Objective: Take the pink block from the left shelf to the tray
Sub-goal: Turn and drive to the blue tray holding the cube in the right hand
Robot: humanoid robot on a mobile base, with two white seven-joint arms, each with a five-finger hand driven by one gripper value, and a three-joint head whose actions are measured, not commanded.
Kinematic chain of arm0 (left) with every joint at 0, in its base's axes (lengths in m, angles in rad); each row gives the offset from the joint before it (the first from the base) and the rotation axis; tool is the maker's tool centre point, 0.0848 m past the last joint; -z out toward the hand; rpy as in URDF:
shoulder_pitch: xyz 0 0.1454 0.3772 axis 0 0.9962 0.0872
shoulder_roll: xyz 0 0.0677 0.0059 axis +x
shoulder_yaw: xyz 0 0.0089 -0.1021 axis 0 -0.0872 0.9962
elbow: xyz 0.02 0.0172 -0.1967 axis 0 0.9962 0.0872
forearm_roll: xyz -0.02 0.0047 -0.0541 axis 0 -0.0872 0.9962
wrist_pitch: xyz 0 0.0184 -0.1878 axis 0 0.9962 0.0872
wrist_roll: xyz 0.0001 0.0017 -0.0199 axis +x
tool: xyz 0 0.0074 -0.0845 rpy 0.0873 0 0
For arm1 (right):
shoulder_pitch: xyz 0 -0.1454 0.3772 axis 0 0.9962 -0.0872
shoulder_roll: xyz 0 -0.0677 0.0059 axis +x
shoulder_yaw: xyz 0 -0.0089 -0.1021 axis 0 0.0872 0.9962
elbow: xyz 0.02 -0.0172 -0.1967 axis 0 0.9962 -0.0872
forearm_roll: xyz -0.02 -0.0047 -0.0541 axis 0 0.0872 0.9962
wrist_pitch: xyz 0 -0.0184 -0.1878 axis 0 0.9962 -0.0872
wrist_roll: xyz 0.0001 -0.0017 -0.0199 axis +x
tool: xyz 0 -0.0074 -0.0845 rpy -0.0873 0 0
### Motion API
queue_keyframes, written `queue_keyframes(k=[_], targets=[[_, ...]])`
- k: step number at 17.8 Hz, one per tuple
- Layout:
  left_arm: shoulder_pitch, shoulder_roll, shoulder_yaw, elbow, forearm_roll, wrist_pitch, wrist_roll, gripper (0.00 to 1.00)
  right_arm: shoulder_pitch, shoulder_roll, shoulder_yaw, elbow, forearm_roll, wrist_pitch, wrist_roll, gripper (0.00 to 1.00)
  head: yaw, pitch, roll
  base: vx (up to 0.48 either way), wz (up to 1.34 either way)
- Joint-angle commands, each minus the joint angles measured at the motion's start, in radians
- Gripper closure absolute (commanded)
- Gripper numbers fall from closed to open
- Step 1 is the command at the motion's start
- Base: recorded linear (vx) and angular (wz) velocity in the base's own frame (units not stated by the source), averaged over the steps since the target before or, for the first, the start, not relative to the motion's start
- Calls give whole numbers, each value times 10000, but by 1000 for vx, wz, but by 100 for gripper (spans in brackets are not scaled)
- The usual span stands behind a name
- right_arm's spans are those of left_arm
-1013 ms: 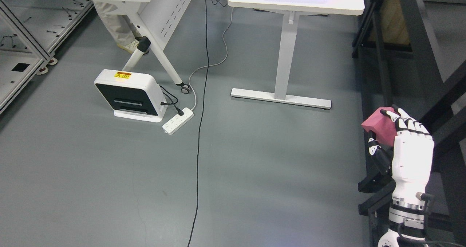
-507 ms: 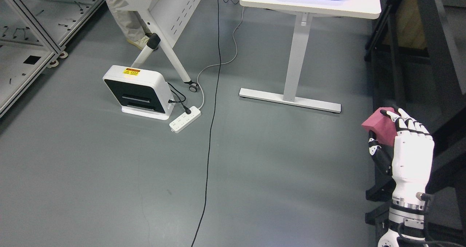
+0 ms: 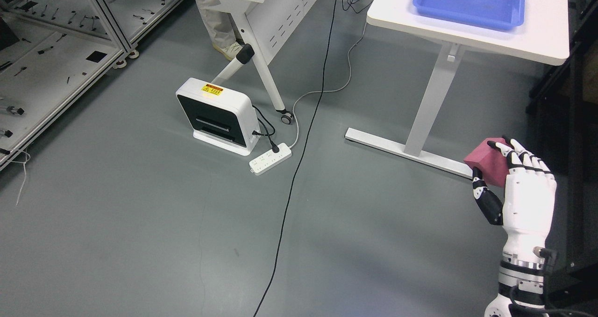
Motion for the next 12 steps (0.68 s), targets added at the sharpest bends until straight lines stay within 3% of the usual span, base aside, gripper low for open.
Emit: queue_keyframes(k=[1,12], targets=[[-125,175,0,0,-15,-8,6,0,-12,47,0,0,0,-8,-3,98,0,0,0,273,76],[-126,175,0,0,-15,-8,6,0,-12,47,15,0,0,-8,-3,98,0,0,0,356,-116]])
